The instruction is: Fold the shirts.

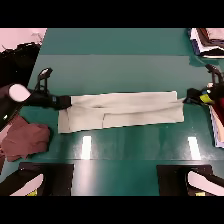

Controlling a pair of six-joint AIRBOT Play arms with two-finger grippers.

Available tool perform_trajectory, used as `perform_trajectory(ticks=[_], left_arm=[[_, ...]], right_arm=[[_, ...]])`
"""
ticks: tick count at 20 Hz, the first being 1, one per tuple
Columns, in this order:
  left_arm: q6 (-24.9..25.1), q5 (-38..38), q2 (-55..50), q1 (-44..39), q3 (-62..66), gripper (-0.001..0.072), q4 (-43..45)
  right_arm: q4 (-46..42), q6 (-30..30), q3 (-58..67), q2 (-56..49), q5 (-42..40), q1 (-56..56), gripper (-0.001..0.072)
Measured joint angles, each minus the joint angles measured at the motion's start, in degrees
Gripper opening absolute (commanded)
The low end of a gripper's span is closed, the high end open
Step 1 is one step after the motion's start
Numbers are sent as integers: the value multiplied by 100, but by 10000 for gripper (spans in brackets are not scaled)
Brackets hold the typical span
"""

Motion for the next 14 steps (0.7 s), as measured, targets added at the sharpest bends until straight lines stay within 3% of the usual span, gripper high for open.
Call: perform_trajectory(ticks=[1,2,3,4,8,9,10,11,12,14], left_arm=[[35,186,-236,0,129,131,0],[61,332,-415,0,234,433,9],[81,463,-555,2,343,569,17],[83,553,-658,7,448,539,17],[120,389,-833,4,896,535,52],[120,284,-846,4,986,395,44],[122,166,-855,4,1051,117,4],[125,70,-863,4,1093,33,-52],[153,9,-868,4,1128,34,-146],[177,-68,-879,4,1167,32,-402]], right_arm=[[68,9,219,-286,-59,52,132],[105,11,417,-529,-96,76,343],[131,13,629,-763,-116,96,368],[173,9,828,-944,-131,101,368],[321,-341,1257,-1272,81,-179,368],[352,-452,1250,-1285,195,-317,368],[404,-568,1187,-1294,269,-470,378],[481,-706,1069,-1305,350,-660,456],[579,-844,907,-1309,393,-863,510],[863,-1132,560,-1349,411,-1237,510]])
